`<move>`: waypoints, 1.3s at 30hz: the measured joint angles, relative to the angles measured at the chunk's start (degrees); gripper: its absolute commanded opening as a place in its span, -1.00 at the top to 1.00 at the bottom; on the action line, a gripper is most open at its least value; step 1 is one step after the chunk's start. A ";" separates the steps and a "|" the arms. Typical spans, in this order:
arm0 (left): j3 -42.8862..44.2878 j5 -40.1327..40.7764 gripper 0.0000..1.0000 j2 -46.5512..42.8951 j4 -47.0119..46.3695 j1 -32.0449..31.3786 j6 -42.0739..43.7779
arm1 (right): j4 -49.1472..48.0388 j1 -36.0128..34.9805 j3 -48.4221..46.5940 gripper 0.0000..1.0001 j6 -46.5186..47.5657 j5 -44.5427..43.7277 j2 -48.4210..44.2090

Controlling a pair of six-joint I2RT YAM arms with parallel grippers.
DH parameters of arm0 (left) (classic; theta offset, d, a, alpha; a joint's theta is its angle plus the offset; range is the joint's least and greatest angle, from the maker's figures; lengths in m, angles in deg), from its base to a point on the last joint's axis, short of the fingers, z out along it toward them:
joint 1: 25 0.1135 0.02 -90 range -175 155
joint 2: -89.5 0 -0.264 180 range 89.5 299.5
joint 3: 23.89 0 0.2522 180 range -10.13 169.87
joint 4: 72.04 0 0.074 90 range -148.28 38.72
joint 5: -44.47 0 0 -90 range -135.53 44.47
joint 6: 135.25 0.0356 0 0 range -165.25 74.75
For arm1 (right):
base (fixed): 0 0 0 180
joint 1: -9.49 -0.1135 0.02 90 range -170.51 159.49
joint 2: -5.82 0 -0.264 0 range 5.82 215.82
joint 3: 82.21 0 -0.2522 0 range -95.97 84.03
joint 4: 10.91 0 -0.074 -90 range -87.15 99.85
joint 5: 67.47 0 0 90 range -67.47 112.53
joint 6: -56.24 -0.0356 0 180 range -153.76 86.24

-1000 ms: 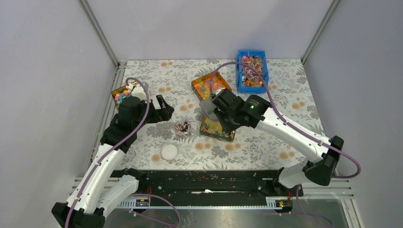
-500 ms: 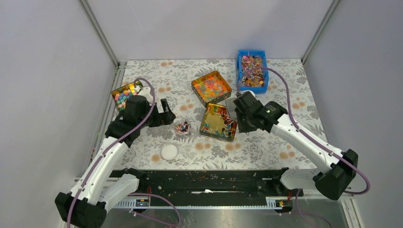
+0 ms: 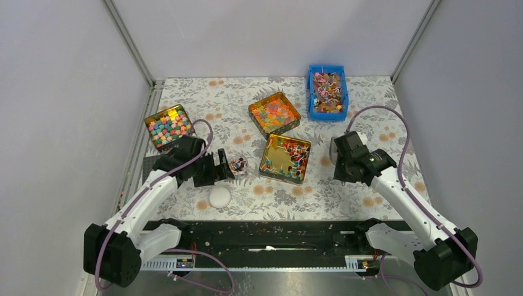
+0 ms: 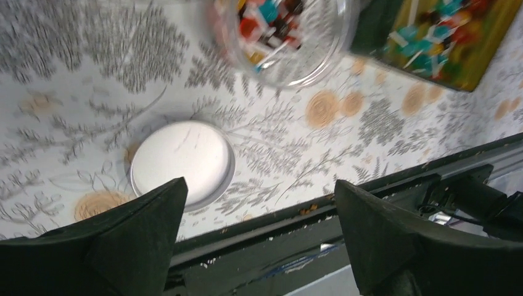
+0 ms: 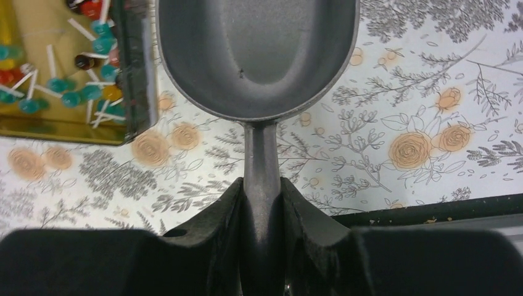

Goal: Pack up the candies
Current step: Place the spatula at the center of the board, then pick up the bottle lid at the center of the board.

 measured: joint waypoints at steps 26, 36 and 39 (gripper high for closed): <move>-0.39 7.34 -0.40 18.14 3.39 -16.28 -4.31 | -13.22 12.31 15.28 -0.41 -4.92 10.56 2.89; 1.81 12.02 -0.23 22.62 3.67 -18.91 -4.31 | -11.56 12.50 13.73 -0.93 -4.24 10.56 2.69; 1.86 12.92 -0.11 23.74 3.82 -19.19 -4.31 | -10.51 12.57 11.65 -0.99 -3.52 10.99 2.05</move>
